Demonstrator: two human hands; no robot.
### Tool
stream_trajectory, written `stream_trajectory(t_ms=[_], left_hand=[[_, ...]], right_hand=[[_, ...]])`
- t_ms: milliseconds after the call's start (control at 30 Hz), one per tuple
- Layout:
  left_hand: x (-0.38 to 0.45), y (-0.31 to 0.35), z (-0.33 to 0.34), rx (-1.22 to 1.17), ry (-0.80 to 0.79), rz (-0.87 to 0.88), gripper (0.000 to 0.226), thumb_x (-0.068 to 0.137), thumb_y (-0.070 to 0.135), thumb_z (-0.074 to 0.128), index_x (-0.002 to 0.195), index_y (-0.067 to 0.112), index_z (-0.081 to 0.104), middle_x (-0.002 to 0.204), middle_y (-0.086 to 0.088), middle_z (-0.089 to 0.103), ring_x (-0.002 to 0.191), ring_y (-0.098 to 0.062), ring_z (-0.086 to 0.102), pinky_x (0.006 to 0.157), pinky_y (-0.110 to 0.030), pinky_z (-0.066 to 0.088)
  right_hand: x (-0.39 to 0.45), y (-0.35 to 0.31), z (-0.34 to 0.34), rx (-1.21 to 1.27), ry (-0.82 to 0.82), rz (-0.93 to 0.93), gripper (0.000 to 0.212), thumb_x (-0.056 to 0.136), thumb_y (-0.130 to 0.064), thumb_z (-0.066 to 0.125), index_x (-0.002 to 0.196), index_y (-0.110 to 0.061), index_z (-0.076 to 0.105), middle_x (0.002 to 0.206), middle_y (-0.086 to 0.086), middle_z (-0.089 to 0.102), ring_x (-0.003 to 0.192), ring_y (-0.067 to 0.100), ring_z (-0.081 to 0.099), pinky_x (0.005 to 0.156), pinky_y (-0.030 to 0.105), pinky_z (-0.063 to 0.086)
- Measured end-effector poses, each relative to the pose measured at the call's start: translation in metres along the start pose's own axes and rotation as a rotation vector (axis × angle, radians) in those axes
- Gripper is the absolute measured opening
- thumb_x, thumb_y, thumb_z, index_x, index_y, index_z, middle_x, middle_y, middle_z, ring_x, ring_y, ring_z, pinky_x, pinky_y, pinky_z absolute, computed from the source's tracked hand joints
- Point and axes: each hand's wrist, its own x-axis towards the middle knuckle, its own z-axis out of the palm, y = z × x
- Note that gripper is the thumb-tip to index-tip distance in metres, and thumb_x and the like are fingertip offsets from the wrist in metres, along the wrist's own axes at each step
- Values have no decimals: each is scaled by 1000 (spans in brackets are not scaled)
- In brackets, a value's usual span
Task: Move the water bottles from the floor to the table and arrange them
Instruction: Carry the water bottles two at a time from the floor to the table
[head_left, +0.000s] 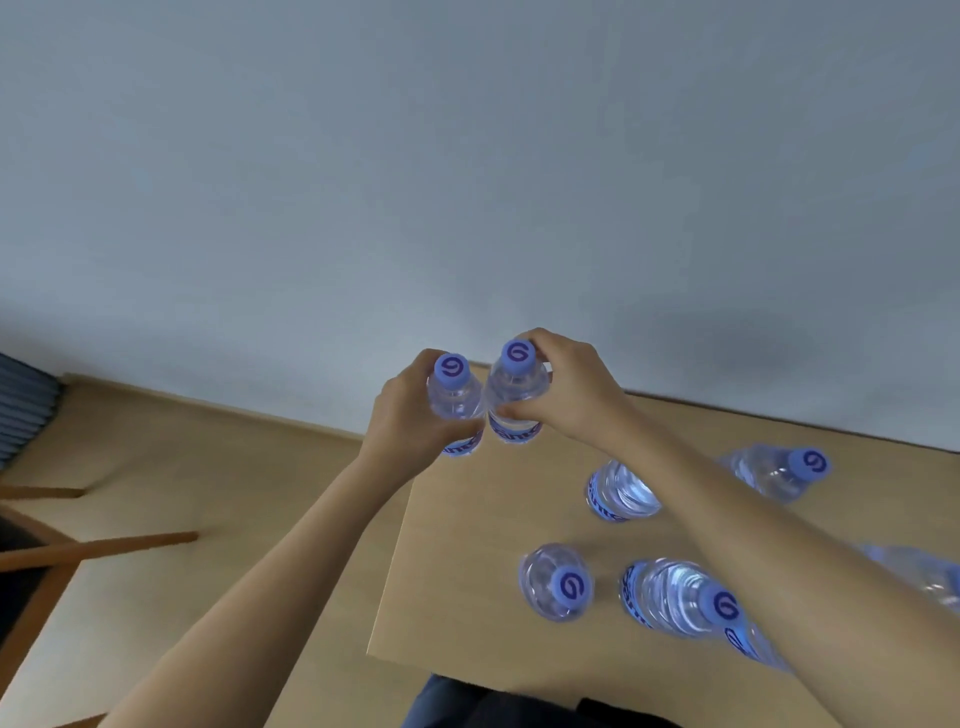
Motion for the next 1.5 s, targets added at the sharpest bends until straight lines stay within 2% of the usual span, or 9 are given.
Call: stream_trajectory(t_ms=[333,467,567,667,900,1167,1267,1500], left_hand=[[43,-13,19,45,-112,27,46,60,17,82,92,27,50,82,12,62,74,-12,60,61,-23,46],[52,-20,26,42,-133,31,48,60,16,83,92,24,49,87,8,62,78,-16,61,64,-29,49],[57,-24,30,47,-144,38,49,60,16,85,92,26,48,89,8,61,79,-15,61,63,-25,47],[60,-26,32,40,-156,46,51,61,15,86,92,27,47,90,8,61,79,-12,60,62,-20,45],[64,-32,37,23,-145,57,52,61,15,85,93,30,47,92,8,61,82,-11,61,65,-22,48],[61,-40,39,10,-135,91,55,64,19,84,104,31,49,102,7,61,91,-14,61,74,-32,53],[59,-40,40,-3,-128,95,56,66,17,84,107,32,47,107,6,60,94,-13,60,77,-30,52],[55,-43,46,-44,-119,59,66,68,13,83,117,27,42,111,5,57,99,-12,58,75,-18,45]], right_hand=[[21,22,6,-61,90,111,33,70,-24,78,92,-13,56,91,-3,63,81,19,61,72,37,50],[26,28,8,-84,99,135,32,70,-22,77,91,-10,55,91,0,62,81,22,60,70,36,49],[28,33,9,-108,98,140,34,69,-19,78,91,-9,54,91,0,60,80,22,59,69,35,48],[28,39,9,-114,79,141,40,65,-16,82,93,-11,53,92,-4,58,81,19,58,70,35,48],[28,51,14,-121,91,156,47,60,-19,85,92,-16,50,93,-6,55,80,16,56,68,33,47],[30,58,14,-71,54,152,53,62,-22,84,94,-24,43,97,-6,49,82,12,52,67,29,44],[29,61,14,-42,49,156,54,61,-22,85,95,-26,43,97,-6,52,81,7,51,63,23,41],[28,62,15,-17,47,148,52,65,-19,84,99,-22,45,99,-2,54,80,8,51,63,21,41]])
